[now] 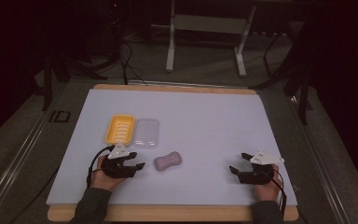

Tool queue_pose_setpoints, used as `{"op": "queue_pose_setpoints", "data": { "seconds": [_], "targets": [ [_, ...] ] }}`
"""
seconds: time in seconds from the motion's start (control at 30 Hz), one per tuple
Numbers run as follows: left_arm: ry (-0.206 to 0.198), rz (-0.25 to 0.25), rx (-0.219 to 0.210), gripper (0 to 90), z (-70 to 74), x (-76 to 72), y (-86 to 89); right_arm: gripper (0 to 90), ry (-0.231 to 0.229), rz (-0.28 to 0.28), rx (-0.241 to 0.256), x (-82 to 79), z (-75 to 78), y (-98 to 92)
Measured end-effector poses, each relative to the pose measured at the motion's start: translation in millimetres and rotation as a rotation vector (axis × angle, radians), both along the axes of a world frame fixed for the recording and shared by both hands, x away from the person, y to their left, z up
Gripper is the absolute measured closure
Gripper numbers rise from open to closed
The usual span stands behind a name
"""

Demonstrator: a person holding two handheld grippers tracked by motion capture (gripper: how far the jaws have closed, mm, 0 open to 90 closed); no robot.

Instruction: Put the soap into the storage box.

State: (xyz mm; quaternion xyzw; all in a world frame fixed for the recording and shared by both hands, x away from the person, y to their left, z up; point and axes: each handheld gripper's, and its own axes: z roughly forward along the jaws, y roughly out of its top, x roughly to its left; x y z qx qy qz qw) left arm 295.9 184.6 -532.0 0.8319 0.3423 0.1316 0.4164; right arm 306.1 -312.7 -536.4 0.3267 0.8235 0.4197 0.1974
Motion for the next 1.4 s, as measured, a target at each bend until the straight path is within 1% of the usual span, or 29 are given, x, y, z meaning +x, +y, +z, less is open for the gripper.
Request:
{"op": "queue_pose_setpoints", "data": {
  "seconds": [0.1,0.2,0.47,0.63,0.77,0.97,1.03,1.17,1.3,1.4],
  "targets": [
    [0.000,-0.005,-0.002,44.3,4.3,-0.2,0.8,22.3,-0.006,0.000,0.011,-0.4,0.3,-1.2],
    [0.003,-0.005,-0.006,44.8,9.7,0.0,2.5,22.4,-0.012,0.000,0.011,-0.7,0.1,-1.1],
    [0.000,-0.031,0.019,46.1,25.7,0.0,3.4,22.4,-0.012,0.001,0.002,-0.9,0.0,-0.1],
    [0.004,-0.046,0.032,46.2,31.6,2.0,2.2,22.4,-0.014,0.001,-0.003,-1.0,0.1,0.0],
    [0.012,-0.068,0.037,46.1,38.5,4.2,-2.9,22.4,-0.011,0.001,-0.006,-1.2,0.0,0.5],
    [0.027,-0.099,0.070,45.5,47.3,8.3,-11.4,22.4,-0.008,0.000,-0.020,-0.9,-0.2,1.8],
    [0.028,-0.108,0.076,45.3,50.1,9.3,-13.4,22.4,-0.009,0.000,-0.024,-0.7,-0.3,1.9],
    [0.033,-0.122,0.103,44.5,54.9,12.1,-18.1,22.4,-0.011,0.000,-0.028,-0.7,-0.5,2.6],
    [0.036,-0.138,0.111,43.9,58.7,15.0,-22.6,22.4,-0.011,-0.001,-0.032,-0.7,-0.6,3.1],
    [0.037,-0.154,0.133,43.5,61.3,17.4,-27.5,22.4,-0.012,0.001,-0.035,-0.8,-0.8,3.7]
  ]
}}
